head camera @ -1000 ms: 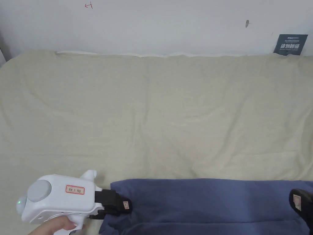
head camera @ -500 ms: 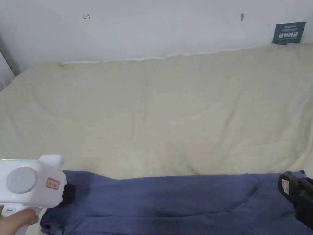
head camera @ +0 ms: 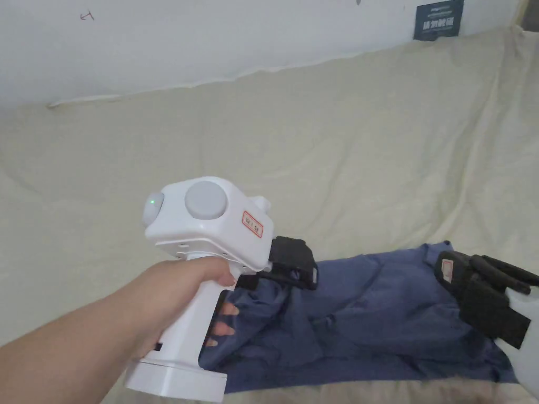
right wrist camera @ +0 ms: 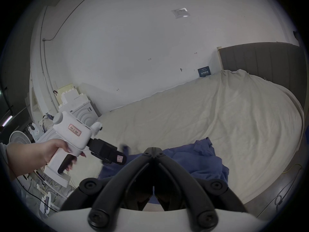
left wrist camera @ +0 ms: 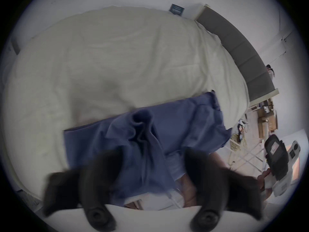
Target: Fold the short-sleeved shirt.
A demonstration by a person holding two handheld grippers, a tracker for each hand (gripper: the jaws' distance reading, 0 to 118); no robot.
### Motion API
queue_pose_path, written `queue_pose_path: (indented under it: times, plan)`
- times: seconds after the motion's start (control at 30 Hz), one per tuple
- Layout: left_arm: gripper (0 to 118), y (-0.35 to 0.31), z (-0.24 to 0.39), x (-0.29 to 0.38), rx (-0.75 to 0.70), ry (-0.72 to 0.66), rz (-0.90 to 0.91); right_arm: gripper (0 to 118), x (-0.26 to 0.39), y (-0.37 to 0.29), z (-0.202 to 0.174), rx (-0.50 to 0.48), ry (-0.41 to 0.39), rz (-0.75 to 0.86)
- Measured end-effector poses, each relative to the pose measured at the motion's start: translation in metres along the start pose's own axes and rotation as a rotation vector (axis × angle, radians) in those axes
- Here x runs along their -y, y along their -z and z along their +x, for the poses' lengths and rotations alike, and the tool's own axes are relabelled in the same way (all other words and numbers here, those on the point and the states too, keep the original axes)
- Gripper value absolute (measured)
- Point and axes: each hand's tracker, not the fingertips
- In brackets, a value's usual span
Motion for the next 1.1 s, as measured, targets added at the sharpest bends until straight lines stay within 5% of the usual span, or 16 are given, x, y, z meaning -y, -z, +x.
queue_pose_path:
  times: [0.2,0.4,0.43,0.5,0.53,0.83,0.97,1.1]
  plan:
    - [114,-0.020,-0.005,0.007,0.073,-0.057,-0.011,0,-0.002,-0.001,0.011,0.009,0.022,0.000]
    - [105,-0.034,-0.040,0.027,-0.217,-0.041,0.066,0,0.002,0.006,0.011,-0.008,0.026,-0.019]
    - [83,-0.032,-0.041,0.031,-0.261,-0.013,0.069,0,0.004,0.007,0.011,-0.011,0.028,-0.024]
    - [10,-0.020,-0.046,0.032,-0.273,-0.019,0.039,0,0.007,0.010,0.012,-0.017,0.030,-0.035]
    - [0,-0.011,-0.052,0.031,-0.282,-0.038,0.023,0,0.008,0.012,0.010,-0.018,0.031,-0.043]
    - [0,0.065,-0.002,0.025,-0.081,0.037,-0.109,0,0.011,0.013,0.011,-0.007,0.031,-0.071]
    - [0,0.077,0.030,0.028,-0.181,0.173,-0.101,0,0.010,0.012,0.010,0.002,0.025,-0.069]
    - [0,0.050,0.024,0.025,0.145,0.030,-0.043,0,0.008,0.010,0.006,-0.003,0.024,-0.063]
